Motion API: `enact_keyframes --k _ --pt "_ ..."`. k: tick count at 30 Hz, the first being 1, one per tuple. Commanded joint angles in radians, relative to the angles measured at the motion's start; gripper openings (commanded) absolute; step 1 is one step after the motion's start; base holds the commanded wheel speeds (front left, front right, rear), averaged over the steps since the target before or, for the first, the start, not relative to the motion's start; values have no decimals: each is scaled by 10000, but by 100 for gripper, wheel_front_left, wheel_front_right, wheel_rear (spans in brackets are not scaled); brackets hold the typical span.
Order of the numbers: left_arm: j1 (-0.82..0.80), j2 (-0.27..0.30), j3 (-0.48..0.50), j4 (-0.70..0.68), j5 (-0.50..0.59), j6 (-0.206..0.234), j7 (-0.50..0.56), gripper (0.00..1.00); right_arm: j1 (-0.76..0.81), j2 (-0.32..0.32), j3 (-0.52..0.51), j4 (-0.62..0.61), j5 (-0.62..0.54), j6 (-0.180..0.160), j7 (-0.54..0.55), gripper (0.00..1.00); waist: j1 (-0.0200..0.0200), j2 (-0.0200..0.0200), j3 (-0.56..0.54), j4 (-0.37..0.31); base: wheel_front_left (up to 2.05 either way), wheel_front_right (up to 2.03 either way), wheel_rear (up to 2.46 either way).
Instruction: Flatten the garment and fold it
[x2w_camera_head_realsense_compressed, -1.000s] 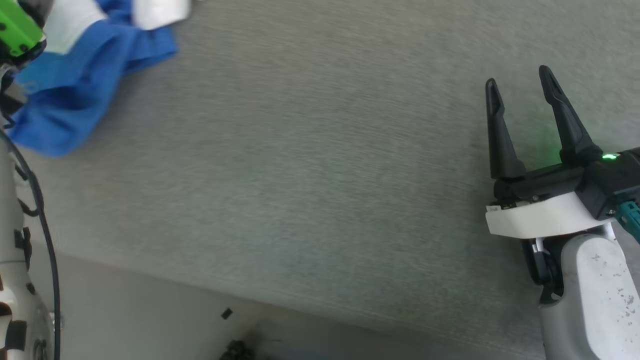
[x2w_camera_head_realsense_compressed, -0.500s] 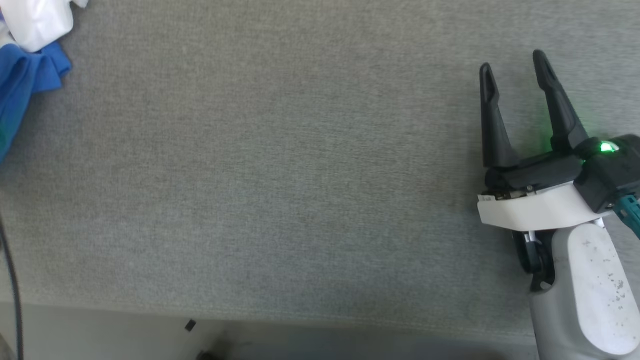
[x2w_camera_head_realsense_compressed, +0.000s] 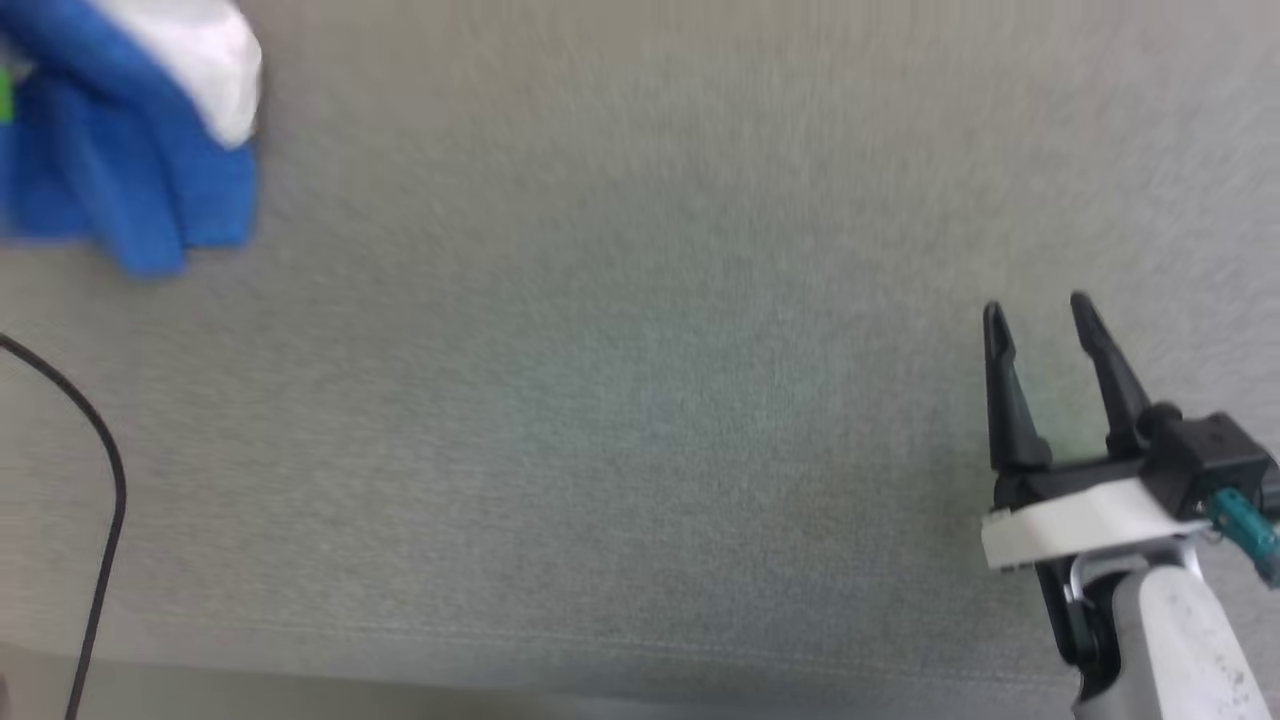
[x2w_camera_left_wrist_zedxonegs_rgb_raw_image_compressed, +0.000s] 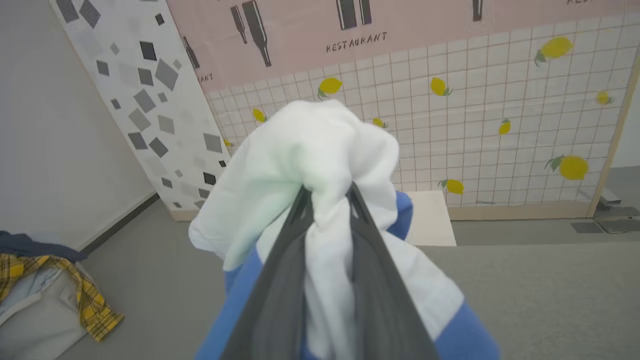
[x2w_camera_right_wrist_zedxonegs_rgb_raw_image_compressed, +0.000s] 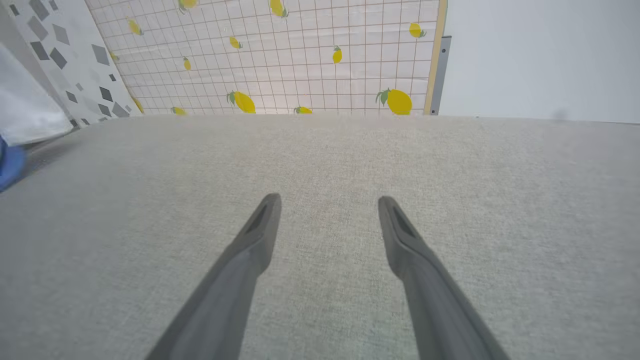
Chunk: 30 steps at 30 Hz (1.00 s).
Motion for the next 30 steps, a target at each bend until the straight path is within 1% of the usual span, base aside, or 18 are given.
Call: enact_keyframes --k 1,4,7,12,17,27,30 --pt "-285 -25 -184 -122 140 -145 -204 0 167 -6 0 -12 89 -19 -60 100 -1 0 -2318 434 0 0 0" --pt "-708 -273 -657 -348 280 -456 -531 0 417 -6 50 -47 136 -19 17 100 -1 0 -2812 245 0 0 0" --pt "-1217 -695 -1155 -526 307 -699 -650 0 639 -6 53 -139 186 -19 110 100 -1 0 -3213 -15 0 0 0" --pt "-1933 -1565 -1752 -648 73 -886 -579 0 842 -6 94 -242 222 -19 243 100 -1 0 -3569 -537 0 0 0" --pt "-2419 -2519 -2241 -557 -272 -995 -622 0 984 -6 209 -363 226 -19 368 100 -1 0 -3693 -1227 0 0 0" --pt "-1952 -4339 -3166 177 -1087 -1144 -993 0 1075 -6 374 -427 257 -19 485 100 -1 0 -3553 -2469 0 0 0" --pt "-1610 -4724 -3446 498 -1434 -1170 -1134 0 1066 -6 402 -462 272 -19 498 100 -1 0 -3452 -2761 0 0 0"
